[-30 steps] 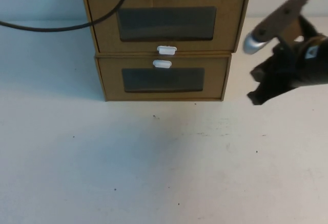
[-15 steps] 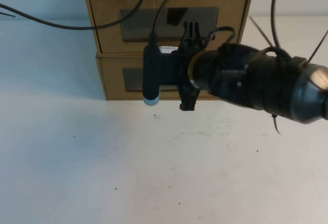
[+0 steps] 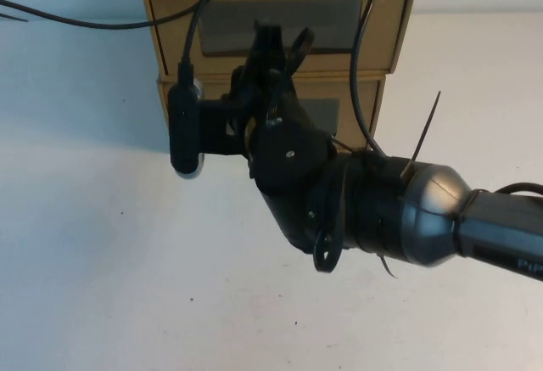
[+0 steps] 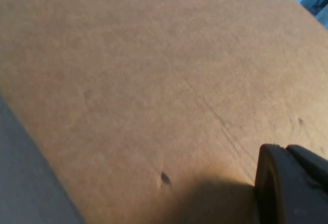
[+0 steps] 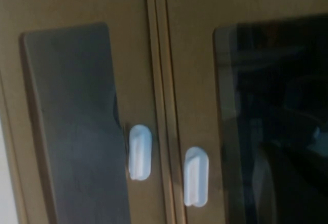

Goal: Open the shoe box
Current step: 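Pull the top drawer of the cardboard box fully open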

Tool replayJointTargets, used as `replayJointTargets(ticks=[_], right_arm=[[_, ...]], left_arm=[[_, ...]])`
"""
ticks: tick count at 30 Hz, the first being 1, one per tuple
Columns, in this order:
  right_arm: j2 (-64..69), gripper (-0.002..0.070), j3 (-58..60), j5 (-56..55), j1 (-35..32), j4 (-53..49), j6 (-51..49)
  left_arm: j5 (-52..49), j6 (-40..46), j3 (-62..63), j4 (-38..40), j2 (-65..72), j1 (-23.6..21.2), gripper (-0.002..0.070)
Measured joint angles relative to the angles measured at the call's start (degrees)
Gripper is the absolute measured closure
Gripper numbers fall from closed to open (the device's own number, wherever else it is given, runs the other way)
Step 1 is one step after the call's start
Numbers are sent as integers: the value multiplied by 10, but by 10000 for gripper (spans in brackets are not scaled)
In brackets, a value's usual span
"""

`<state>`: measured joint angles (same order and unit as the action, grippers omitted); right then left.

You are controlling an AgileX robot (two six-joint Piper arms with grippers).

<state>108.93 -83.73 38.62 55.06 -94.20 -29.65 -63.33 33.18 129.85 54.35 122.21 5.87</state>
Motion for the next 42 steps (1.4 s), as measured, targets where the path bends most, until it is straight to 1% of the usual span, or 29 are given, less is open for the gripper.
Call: replayJointTargets(ticks=[4,10,12,15,20,23,32,42], right_arm=[[9,689,4,22,-4,-3,-2],[43,687,4,44,-29,-1,-35],[44,671,4,44,-30,-1,-43],[45,615,4,42,-30,-1,-66],[45,469,4,30,-41,-1,-104],[45,430,4,17,-53,-1,-108],[46,419,4,-47,-80,-2,-106],[47,435,4,-87,-93,-5,-106]], left_arm=[[-5,0,0,28,6,-4,680],[-10,1,0,35,7,-5,680],[-12,1,0,38,8,-5,680],[-13,1,0,43,8,-6,680],[-14,1,0,44,9,-6,680],[-14,1,0,46,9,-6,680],[-15,3,0,47,10,-6,680],[-16,10,0,48,10,-6,680]])
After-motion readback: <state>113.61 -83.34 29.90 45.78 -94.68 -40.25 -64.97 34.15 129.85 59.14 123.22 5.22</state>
